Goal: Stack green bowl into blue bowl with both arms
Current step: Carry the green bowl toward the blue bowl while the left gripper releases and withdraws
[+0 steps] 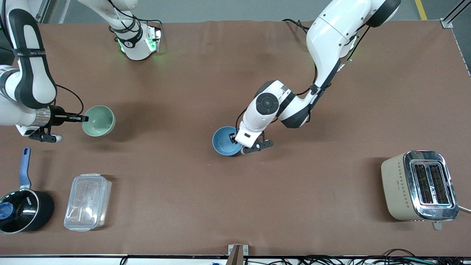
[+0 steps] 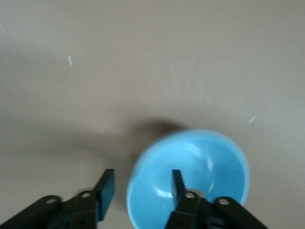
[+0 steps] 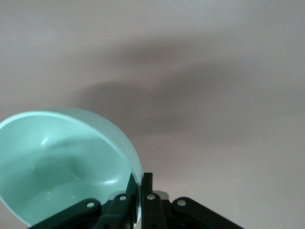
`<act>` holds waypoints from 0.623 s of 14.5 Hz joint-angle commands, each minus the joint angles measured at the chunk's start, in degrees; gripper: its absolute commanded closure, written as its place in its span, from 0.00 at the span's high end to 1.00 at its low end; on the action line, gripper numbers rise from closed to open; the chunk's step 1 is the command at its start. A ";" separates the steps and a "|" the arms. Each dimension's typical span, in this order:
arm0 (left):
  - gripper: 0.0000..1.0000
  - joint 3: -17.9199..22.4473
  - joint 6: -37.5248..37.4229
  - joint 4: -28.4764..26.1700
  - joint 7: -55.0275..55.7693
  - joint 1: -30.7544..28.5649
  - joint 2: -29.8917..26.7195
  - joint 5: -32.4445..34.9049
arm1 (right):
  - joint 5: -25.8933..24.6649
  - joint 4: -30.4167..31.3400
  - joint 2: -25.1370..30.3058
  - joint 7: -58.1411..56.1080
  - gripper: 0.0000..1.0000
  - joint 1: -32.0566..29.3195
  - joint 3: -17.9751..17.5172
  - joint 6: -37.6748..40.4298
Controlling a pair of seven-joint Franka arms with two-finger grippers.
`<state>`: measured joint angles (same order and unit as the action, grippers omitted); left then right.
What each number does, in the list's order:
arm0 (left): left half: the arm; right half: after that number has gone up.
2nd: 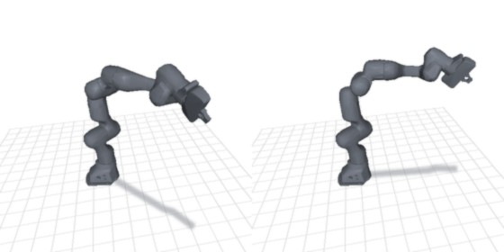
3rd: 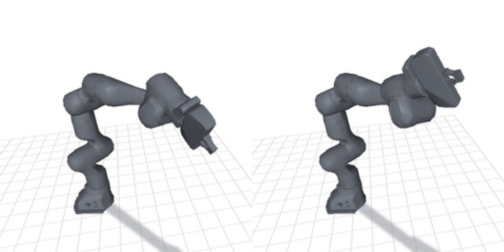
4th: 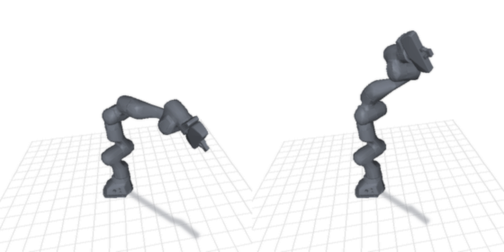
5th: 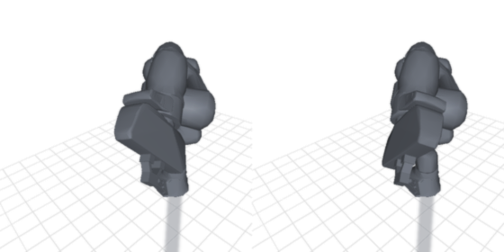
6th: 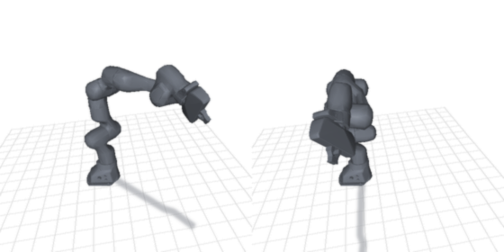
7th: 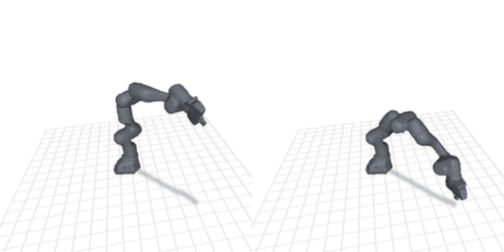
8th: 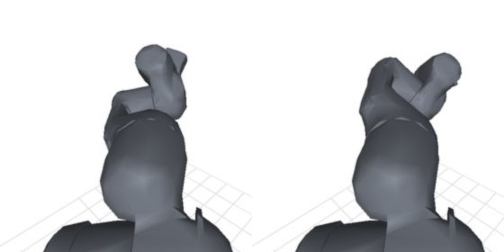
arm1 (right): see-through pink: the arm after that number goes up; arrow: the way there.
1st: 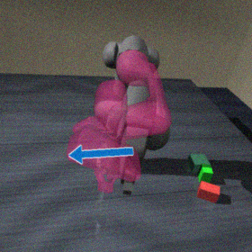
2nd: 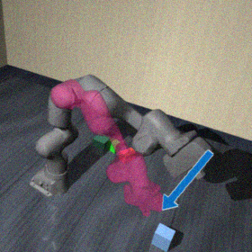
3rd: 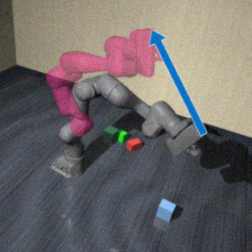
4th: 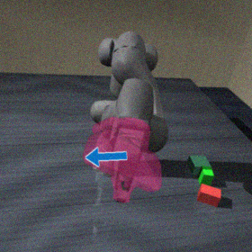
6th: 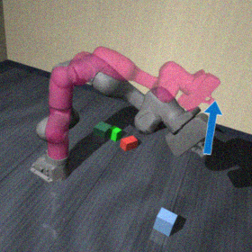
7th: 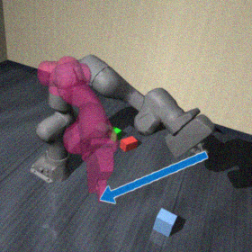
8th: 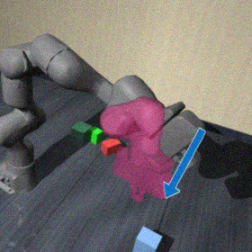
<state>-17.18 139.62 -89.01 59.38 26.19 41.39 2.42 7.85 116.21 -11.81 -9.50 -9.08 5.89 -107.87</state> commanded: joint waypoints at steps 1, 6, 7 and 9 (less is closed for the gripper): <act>1.00 -0.13 -7.66 0.33 -0.40 -5.43 -7.09 3.71 | 1.36 0.51 3.80 2.72 0.04 3.88 -0.18 2.30; 1.00 -0.22 -21.48 4.02 -9.70 -15.27 -15.71 5.13 | 5.94 -2.38 5.83 23.85 0.05 19.15 -0.09 2.93; 1.00 -0.22 -23.06 4.11 -13.55 -17.20 -17.38 5.13 | 6.03 -4.04 5.40 30.70 0.05 23.54 -0.09 2.32; 1.00 -0.22 -27.27 4.11 -23.65 -22.30 -21.33 5.13 | 6.03 -8.61 2.86 41.79 0.05 31.81 0.00 1.79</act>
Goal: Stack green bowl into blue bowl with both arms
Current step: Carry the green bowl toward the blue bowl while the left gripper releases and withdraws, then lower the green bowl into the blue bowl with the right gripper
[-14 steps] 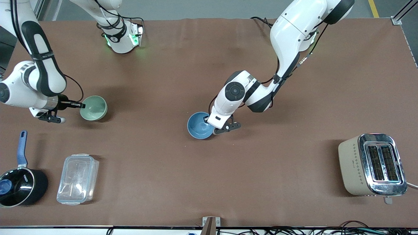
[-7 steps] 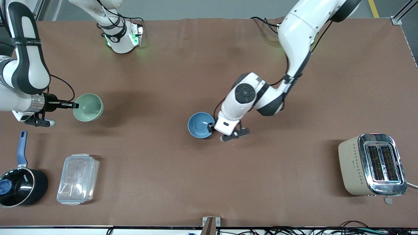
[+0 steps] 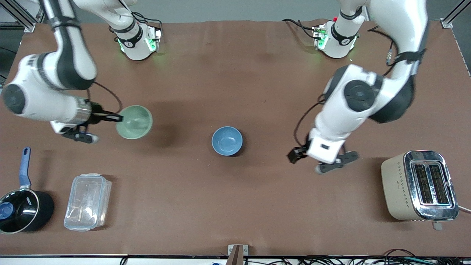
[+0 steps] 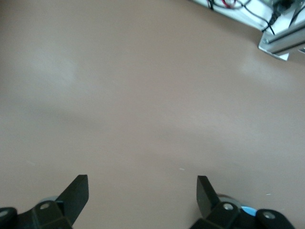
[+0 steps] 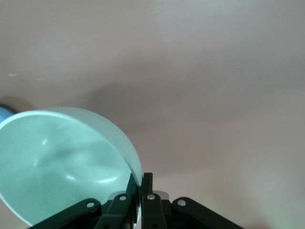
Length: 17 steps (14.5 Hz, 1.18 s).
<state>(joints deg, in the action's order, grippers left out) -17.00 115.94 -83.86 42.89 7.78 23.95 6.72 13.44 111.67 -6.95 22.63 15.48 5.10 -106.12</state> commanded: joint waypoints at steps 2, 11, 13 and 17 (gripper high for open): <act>1.00 -0.41 -8.86 -1.04 -13.07 -7.94 -7.67 0.75 | 0.54 -8.72 -6.30 18.11 0.05 12.27 0.70 -1.97; 1.00 1.60 -25.76 -4.01 -33.21 -16.32 -21.99 -1.53 | 0.89 -16.39 -18.71 30.10 0.06 22.83 0.70 -12.34; 1.00 7.03 -25.76 -7.27 -33.66 -11.85 -25.16 -3.37 | 3.34 -16.39 -20.12 30.10 0.06 24.24 0.70 -15.50; 1.00 14.62 -26.11 -9.13 -36.47 -5.24 -27.02 -4.18 | 3.61 -16.39 -21.97 30.19 0.06 25.21 0.70 -18.24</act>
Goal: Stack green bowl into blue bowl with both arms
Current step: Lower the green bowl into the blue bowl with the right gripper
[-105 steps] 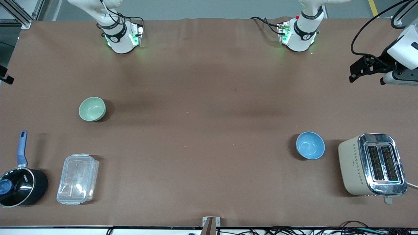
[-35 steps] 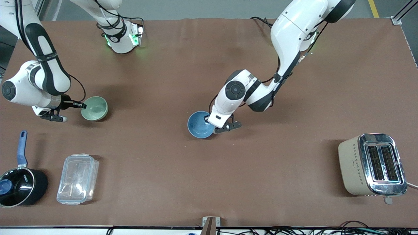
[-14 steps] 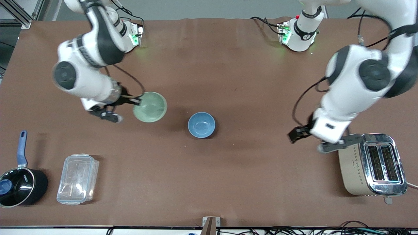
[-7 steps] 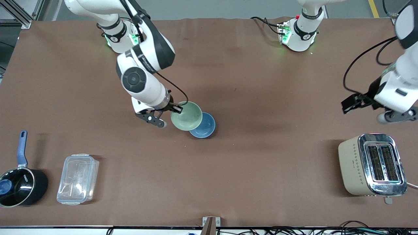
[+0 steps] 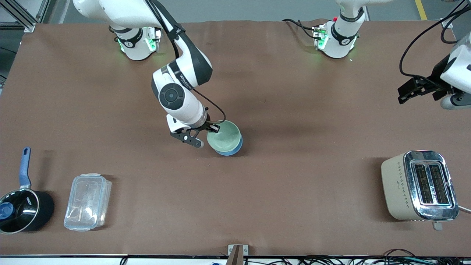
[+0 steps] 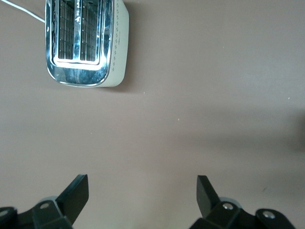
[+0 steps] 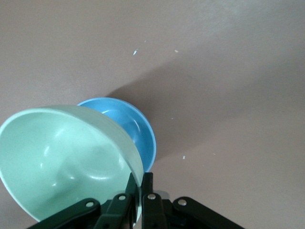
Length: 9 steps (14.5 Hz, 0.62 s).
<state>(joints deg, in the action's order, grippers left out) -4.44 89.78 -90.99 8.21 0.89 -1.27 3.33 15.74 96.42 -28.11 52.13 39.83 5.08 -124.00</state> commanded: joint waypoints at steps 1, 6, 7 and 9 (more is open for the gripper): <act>1.00 1.98 0.05 -2.00 -2.06 1.66 -1.89 -0.87 | 1.31 -1.06 -1.06 0.69 0.06 1.21 0.81 -0.37; 1.00 0.93 1.53 -1.56 -1.97 1.84 -0.31 -1.49 | 1.22 -0.70 -2.03 0.61 0.06 1.83 0.81 -1.86; 1.00 0.75 1.63 -1.56 -1.97 1.84 -0.22 -1.66 | 1.22 -0.70 -2.03 0.61 0.06 1.83 0.81 -1.86; 1.00 0.66 1.54 -1.65 -2.06 1.84 -0.13 -1.66 | 1.05 -0.70 -2.30 0.52 0.07 1.65 0.81 -1.86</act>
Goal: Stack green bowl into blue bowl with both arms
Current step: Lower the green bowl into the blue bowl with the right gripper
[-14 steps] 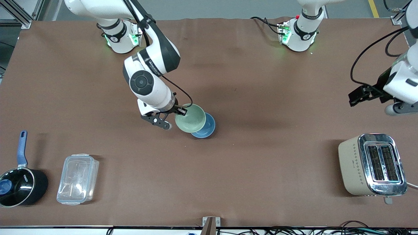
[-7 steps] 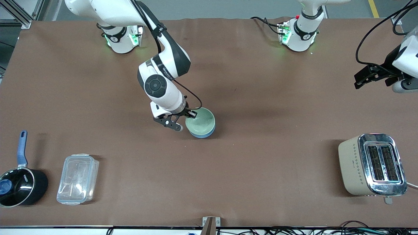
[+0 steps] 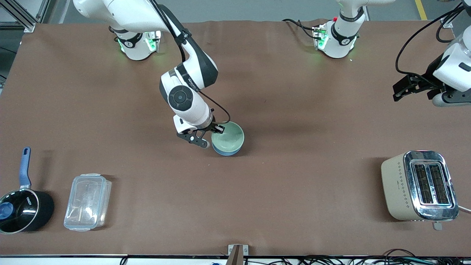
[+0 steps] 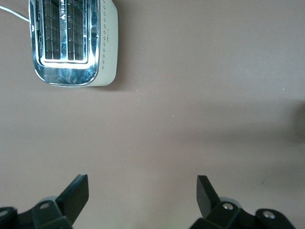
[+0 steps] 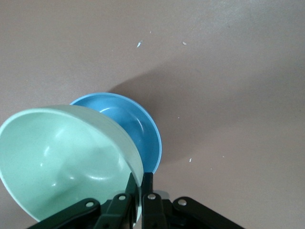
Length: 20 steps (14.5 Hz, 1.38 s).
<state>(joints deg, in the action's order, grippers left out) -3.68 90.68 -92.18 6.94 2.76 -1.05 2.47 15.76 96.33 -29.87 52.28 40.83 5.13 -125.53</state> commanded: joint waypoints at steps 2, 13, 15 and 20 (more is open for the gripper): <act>1.00 -0.19 0.64 -0.45 -0.78 -0.12 -0.45 -0.80 | 0.94 -0.53 -0.98 0.37 0.07 0.65 0.85 -0.68; 1.00 -0.19 2.31 -0.37 -0.70 0.14 0.52 -0.80 | 0.85 -0.45 -3.01 0.11 0.94 0.57 0.85 -2.53; 1.00 -0.19 2.40 -0.37 -0.70 0.14 0.61 -0.80 | 0.85 -0.88 -2.04 0.02 0.97 0.04 1.03 0.27; 1.00 -0.19 2.49 -0.37 -0.70 0.14 0.61 -0.80 | 0.41 -1.06 5.07 -1.56 1.00 -3.91 1.47 7.48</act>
<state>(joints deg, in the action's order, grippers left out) -3.78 92.51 -92.33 6.94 2.98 -0.13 2.46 15.75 93.80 -29.28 52.00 39.26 7.07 -121.00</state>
